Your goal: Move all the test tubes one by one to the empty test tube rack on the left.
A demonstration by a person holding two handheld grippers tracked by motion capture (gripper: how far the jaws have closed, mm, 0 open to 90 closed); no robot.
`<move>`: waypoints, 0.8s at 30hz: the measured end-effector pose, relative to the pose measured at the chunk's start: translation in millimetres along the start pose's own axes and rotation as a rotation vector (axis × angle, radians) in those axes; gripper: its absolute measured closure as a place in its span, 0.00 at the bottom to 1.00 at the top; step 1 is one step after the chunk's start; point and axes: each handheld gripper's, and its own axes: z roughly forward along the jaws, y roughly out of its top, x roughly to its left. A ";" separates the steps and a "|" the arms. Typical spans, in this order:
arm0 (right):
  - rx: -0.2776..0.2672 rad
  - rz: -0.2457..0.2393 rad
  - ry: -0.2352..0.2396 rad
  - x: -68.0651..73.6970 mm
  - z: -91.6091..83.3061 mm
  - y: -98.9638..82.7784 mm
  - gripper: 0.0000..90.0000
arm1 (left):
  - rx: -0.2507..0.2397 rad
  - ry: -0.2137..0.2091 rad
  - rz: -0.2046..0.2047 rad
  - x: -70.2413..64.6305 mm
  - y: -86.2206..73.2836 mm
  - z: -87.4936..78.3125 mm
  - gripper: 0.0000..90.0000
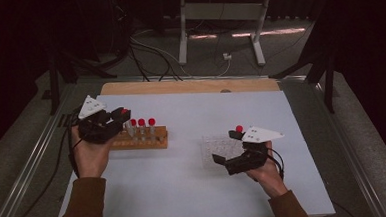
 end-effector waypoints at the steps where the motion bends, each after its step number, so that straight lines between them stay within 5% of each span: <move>1: 0.000 0.000 0.000 -0.1 0.0 0.0 0.00 | 0.000 0.011 -0.002 2.8 0.2 0.3 0.79; 12: 0.000 -0.004 0.003 0.2 -0.1 0.0 0.00 | 0.011 0.077 -0.054 24.1 -6.1 11.3 0.79; 24: -0.002 -0.005 0.007 0.4 -0.7 0.1 0.00 | 0.074 0.097 -0.090 32.5 -28.7 31.4 0.79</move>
